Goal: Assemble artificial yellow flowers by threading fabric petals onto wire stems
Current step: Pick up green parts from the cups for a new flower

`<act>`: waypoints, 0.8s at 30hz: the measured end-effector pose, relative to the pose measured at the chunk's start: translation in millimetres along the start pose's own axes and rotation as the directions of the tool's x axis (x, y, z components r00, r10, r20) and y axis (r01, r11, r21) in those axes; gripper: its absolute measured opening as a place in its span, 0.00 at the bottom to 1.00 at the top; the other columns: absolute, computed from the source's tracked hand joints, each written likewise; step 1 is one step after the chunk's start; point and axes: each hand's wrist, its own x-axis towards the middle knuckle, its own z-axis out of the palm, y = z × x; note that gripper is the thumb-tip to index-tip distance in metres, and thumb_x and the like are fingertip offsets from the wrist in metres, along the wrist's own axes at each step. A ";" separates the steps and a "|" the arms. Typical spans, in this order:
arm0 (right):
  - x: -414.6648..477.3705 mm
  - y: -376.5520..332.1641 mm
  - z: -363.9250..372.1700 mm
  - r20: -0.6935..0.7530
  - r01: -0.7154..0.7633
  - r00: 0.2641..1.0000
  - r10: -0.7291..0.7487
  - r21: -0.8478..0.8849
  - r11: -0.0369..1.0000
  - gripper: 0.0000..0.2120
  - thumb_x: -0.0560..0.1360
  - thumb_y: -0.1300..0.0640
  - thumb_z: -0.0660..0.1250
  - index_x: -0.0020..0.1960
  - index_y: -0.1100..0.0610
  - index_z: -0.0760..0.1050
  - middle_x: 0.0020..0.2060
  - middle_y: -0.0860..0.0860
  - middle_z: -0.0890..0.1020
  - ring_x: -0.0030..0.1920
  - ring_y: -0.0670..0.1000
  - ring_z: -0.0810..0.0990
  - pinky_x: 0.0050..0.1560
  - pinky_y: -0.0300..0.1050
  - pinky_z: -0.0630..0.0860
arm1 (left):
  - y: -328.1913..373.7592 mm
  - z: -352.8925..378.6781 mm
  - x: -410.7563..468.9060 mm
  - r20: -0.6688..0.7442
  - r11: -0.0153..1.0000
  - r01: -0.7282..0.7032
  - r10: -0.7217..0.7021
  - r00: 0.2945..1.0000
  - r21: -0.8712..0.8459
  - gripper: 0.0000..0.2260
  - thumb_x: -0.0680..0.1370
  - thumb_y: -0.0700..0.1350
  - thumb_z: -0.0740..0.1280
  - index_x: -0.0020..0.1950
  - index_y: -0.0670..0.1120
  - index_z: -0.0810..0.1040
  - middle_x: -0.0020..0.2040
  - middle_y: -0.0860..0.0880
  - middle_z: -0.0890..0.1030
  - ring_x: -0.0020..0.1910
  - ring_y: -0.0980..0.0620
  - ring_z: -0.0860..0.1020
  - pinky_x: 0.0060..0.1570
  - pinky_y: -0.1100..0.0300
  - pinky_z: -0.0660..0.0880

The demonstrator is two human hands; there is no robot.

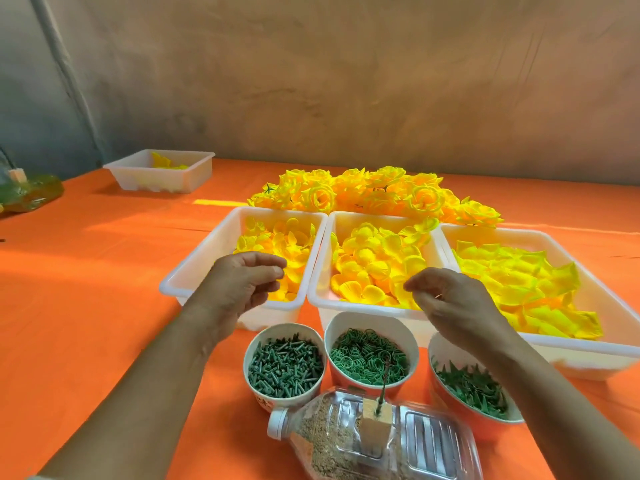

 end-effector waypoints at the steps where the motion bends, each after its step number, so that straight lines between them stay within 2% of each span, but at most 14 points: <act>1: 9.6 3.5 4.6 0.013 -0.010 1.000 0.011 -0.064 0.998 0.08 0.77 0.59 0.66 0.51 0.51 0.83 0.50 0.48 0.84 0.51 0.48 0.80 0.48 0.39 0.71 | 0.4 -6.6 9.3 -0.070 1.000 -0.009 0.009 0.997 0.005 0.08 0.77 0.36 0.68 0.43 0.47 0.83 0.33 0.52 0.81 0.29 0.61 0.78 0.27 0.71 0.71; 5: 36.0 13.5 23.6 0.082 -0.003 0.996 0.026 -0.271 0.963 0.10 0.79 0.52 0.63 0.53 0.53 0.81 0.52 0.54 0.83 0.53 0.57 0.79 0.51 0.48 0.73 | -6.5 -30.9 45.2 -0.286 0.994 -0.016 0.046 0.957 0.106 0.07 0.76 0.33 0.67 0.45 0.44 0.82 0.35 0.47 0.78 0.32 0.55 0.76 0.29 0.66 0.71; 8: 44.1 19.1 35.8 0.135 0.000 0.990 0.052 -0.362 0.932 0.13 0.80 0.50 0.59 0.54 0.53 0.81 0.53 0.56 0.82 0.53 0.59 0.78 0.50 0.50 0.74 | -16.1 -43.3 68.3 -0.342 0.968 0.016 0.073 0.937 0.250 0.06 0.75 0.34 0.68 0.49 0.41 0.82 0.35 0.46 0.78 0.34 0.49 0.74 0.36 0.59 0.71; 10: 46.9 22.0 39.8 0.148 -0.013 0.986 0.074 -0.381 0.925 0.14 0.80 0.49 0.58 0.54 0.51 0.80 0.54 0.55 0.82 0.54 0.59 0.78 0.49 0.50 0.75 | -21.5 -47.3 80.2 -0.342 0.932 0.048 0.084 0.936 0.359 0.07 0.74 0.36 0.70 0.49 0.44 0.83 0.37 0.46 0.79 0.36 0.47 0.75 0.40 0.56 0.71; 13: 48.7 25.2 41.8 0.160 -0.031 0.982 0.099 -0.384 0.923 0.14 0.79 0.47 0.58 0.54 0.50 0.80 0.53 0.54 0.83 0.53 0.59 0.78 0.46 0.48 0.73 | -26.4 -45.4 93.5 -0.335 0.808 0.103 0.121 0.934 0.580 0.09 0.73 0.40 0.71 0.53 0.49 0.81 0.46 0.46 0.82 0.44 0.44 0.79 0.44 0.55 0.74; 16: 49.9 26.8 42.4 0.174 -0.022 0.980 0.099 -0.397 0.918 0.14 0.79 0.47 0.58 0.54 0.50 0.80 0.53 0.54 0.83 0.53 0.58 0.78 0.45 0.47 0.72 | -29.0 -38.4 104.2 -0.330 0.642 0.196 0.095 0.939 0.741 0.16 0.74 0.41 0.70 0.62 0.48 0.78 0.57 0.44 0.81 0.54 0.43 0.78 0.49 0.56 0.73; 17: 50.3 26.9 42.7 0.176 -0.022 0.979 0.100 -0.397 0.918 0.14 0.79 0.47 0.58 0.53 0.50 0.80 0.52 0.54 0.83 0.52 0.58 0.78 0.44 0.47 0.72 | -30.1 -36.7 107.6 -0.338 0.581 0.237 0.069 0.939 0.778 0.18 0.74 0.42 0.70 0.63 0.47 0.76 0.58 0.44 0.80 0.53 0.43 0.77 0.47 0.56 0.73; 19: 51.5 27.5 43.3 0.172 -0.032 0.979 0.109 -0.395 0.918 0.13 0.79 0.48 0.58 0.51 0.50 0.80 0.50 0.53 0.83 0.50 0.58 0.78 0.41 0.47 0.70 | -31.5 -34.6 113.0 -0.368 0.503 0.320 -0.004 0.930 0.803 0.17 0.73 0.44 0.71 0.60 0.43 0.74 0.55 0.43 0.81 0.47 0.44 0.76 0.41 0.57 0.70; 22: 53.3 29.4 44.6 0.163 -0.051 0.979 0.125 -0.397 0.916 0.12 0.78 0.49 0.58 0.47 0.50 0.79 0.46 0.52 0.83 0.44 0.56 0.75 0.37 0.45 0.66 | -32.6 -32.1 118.6 -0.391 0.488 0.380 -0.084 0.916 0.786 0.12 0.71 0.45 0.73 0.50 0.40 0.78 0.46 0.43 0.83 0.43 0.44 0.80 0.33 0.59 0.69; 24: 54.0 30.2 45.1 0.160 -0.061 0.978 0.133 -0.393 0.917 0.12 0.77 0.49 0.58 0.46 0.50 0.79 0.44 0.52 0.82 0.43 0.55 0.75 0.36 0.45 0.66 | -33.0 -31.6 120.2 -0.400 0.489 0.383 -0.075 0.913 0.784 0.06 0.71 0.42 0.71 0.45 0.41 0.80 0.41 0.44 0.82 0.37 0.45 0.79 0.28 0.60 0.67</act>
